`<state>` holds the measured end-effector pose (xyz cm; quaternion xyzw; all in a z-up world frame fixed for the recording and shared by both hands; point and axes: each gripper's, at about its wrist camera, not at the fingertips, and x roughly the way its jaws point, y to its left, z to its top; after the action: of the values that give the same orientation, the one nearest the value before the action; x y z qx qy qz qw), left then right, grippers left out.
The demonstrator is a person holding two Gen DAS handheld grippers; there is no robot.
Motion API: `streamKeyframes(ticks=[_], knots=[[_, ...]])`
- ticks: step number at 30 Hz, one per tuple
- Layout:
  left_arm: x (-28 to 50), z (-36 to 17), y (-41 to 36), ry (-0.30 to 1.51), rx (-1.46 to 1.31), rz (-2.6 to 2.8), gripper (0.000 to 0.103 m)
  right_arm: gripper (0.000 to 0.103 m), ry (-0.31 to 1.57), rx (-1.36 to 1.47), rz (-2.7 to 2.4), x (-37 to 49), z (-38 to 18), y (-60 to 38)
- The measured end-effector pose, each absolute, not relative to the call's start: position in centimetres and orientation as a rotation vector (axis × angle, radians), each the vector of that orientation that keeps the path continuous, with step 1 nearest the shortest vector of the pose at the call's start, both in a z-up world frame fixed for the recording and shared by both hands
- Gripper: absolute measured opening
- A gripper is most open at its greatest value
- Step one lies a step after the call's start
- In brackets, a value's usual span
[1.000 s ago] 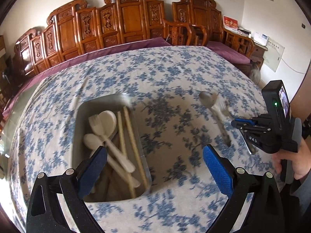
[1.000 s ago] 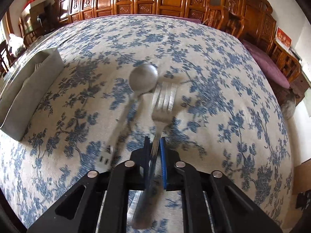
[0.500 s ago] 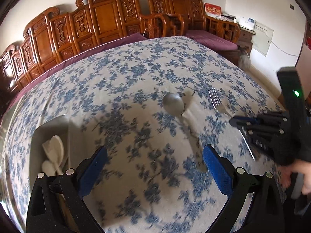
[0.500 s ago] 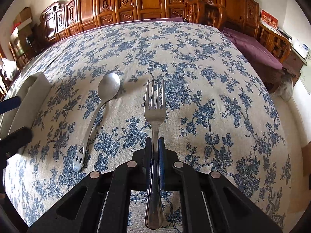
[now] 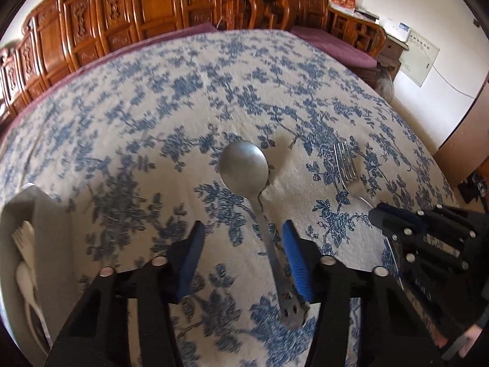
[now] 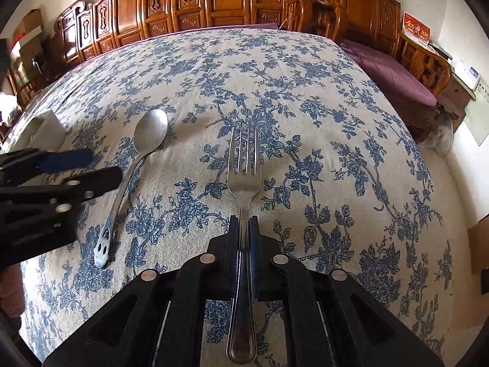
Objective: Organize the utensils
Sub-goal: 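Grasp the metal fork with the right tool while the left tool reaches toward the metal spoon, then grasp the metal spoon by its handle with the left tool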
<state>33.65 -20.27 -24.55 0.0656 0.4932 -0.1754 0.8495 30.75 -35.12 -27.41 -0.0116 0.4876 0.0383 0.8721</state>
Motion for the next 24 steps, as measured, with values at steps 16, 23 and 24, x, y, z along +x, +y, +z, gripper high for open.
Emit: streamKeyframes(ticks=[16,23,24], knots=[[34.1,-25.4,-21.3,1.077,0.186,-0.34,0.006,0.009,1.022,-0.026,0.09,30.7,-27.5,-34.8],[33.3,-24.8,-20.2,1.067,0.193,-0.338,0.005,0.008,1.02,-0.006,0.122,30.7,-27.4,-34.6],[33.1,-24.5,-20.0,1.058,0.192,-0.338,0.005,0.008,1.017,-0.01,0.127,30.6,-27.3,-34.4]])
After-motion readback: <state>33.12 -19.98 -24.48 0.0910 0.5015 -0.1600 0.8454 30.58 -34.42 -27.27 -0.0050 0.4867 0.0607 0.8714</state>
